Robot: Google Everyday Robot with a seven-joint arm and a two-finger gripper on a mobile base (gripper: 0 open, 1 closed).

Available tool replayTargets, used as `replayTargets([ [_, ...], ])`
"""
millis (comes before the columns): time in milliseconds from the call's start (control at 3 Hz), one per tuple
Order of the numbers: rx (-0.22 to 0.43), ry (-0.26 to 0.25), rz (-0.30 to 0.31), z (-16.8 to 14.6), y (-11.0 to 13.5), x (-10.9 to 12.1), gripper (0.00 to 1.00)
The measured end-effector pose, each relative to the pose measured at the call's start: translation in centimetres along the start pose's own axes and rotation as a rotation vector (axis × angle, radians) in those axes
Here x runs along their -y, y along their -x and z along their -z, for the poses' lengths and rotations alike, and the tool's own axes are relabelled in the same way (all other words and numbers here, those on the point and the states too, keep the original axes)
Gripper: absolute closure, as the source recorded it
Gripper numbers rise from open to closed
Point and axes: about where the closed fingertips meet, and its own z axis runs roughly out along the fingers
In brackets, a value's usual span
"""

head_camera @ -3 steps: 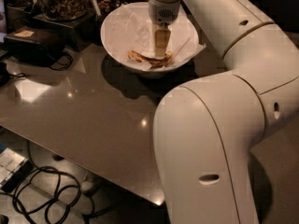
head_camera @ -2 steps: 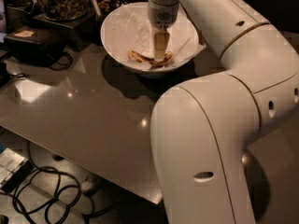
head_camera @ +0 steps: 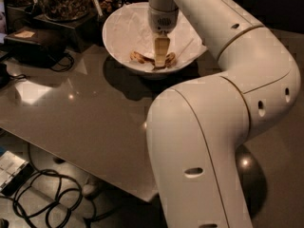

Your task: Pick banana from white bowl

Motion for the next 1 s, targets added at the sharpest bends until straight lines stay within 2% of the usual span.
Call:
replayTargets([
  [1000, 0.014, 0.061, -0.008, -2.9, -0.1, -0.1, 0.43],
])
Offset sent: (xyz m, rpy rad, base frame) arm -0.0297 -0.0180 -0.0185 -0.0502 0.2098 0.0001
